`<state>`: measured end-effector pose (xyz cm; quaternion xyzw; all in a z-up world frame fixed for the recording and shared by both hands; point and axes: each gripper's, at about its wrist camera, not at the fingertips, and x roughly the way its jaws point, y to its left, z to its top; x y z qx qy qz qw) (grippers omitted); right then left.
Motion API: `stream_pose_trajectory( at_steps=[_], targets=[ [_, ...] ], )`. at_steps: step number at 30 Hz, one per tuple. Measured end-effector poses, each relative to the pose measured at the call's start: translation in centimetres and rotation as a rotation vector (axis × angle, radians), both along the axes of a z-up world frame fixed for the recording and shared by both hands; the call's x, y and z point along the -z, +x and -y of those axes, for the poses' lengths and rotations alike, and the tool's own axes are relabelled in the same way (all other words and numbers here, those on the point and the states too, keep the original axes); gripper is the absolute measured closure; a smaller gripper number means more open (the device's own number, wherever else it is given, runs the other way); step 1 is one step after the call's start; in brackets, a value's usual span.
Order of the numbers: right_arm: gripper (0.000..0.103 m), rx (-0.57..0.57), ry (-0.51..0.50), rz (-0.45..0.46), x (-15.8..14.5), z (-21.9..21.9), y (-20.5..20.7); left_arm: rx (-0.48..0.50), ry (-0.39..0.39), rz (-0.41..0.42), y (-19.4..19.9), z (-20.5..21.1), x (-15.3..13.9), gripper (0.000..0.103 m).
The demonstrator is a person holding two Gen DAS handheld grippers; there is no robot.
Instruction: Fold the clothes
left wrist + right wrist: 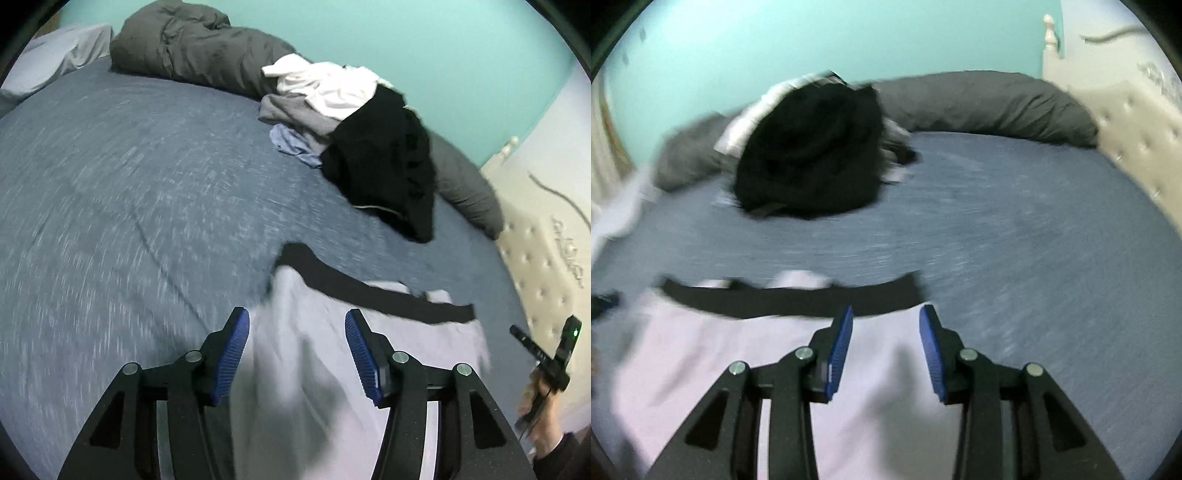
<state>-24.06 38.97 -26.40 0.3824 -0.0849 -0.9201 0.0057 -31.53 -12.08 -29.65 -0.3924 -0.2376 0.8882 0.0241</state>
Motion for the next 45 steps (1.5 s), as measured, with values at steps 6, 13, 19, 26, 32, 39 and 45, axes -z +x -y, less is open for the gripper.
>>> stream_pose_trajectory(
  at_steps=[6,13,19,26,32,39,45],
  targets=[
    [0.065,-0.112,-0.149,0.025,0.9,6.0,7.4,0.007,-0.029,-0.03,6.2,-3.8,1.2,0.045],
    [0.07,-0.156,-0.192,0.098,3.5,12.1,12.2,0.024,-0.067,-0.005,10.3,-6.7,3.4,0.045],
    [0.075,-0.156,-0.193,0.119,3.9,14.8,13.7,0.05,-0.084,0.012,11.4,-7.4,4.6,0.042],
    [0.077,-0.173,-0.173,0.147,5.2,17.9,13.6,0.067,-0.074,0.019,11.7,-7.2,5.4,0.041],
    [0.077,-0.156,-0.13,0.197,7.9,19.6,12.8,0.075,-0.048,0.027,11.6,-6.8,5.9,0.041],
    [0.077,-0.127,-0.085,0.257,10.8,20.3,12.0,0.08,-0.044,0.035,11.4,-6.3,6.2,0.041],
    [0.078,-0.103,-0.067,0.251,12.0,20.5,11.8,0.08,-0.042,0.043,11.3,-6.1,6.2,0.041]
  ],
)
